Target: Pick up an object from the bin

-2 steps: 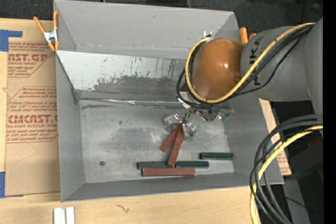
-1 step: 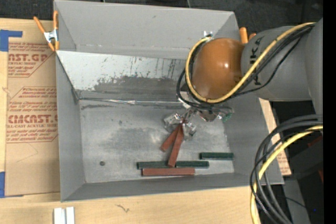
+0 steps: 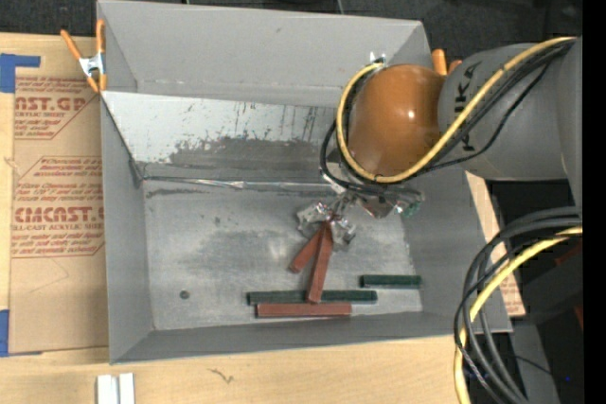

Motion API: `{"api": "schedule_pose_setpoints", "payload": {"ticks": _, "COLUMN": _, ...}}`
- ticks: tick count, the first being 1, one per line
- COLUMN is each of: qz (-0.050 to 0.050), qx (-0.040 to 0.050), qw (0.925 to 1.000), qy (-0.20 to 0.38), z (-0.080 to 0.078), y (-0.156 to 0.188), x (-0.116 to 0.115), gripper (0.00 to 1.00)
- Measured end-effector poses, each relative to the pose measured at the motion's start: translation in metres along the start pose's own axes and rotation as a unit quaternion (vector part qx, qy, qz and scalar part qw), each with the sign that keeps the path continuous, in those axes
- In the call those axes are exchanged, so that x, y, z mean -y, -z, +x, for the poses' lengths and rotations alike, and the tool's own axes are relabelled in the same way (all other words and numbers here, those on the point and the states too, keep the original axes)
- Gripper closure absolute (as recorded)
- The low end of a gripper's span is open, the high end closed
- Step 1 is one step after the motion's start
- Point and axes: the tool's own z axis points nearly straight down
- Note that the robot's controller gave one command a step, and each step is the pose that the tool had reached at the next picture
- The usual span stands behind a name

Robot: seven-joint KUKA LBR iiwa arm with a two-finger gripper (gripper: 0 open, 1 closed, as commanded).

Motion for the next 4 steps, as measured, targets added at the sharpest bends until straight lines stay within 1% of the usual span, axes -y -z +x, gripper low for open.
{"api": "schedule_pose_setpoints", "payload": {"ticks": 2, "qz": -0.001, "qx": -0.0009, "qw": 1.0000, "qy": 0.000, "z": 0.000, "y": 0.025, "x": -0.001, "gripper": 1.00}}
{"api": "schedule_pose_setpoints", "payload": {"ticks": 3, "qz": -0.002, "qx": -0.0016, "qw": 1.0000, "qy": 0.000, "z": 0.000, "y": 0.050, "x": -0.001, "gripper": 1.00}}
{"api": "schedule_pose_setpoints", "payload": {"ticks": 4, "qz": 0.000, "qx": -0.0004, "qw": 1.0000, "qy": 0.000, "z": 0.000, "y": 0.079, "x": -0.001, "gripper": 1.00}}
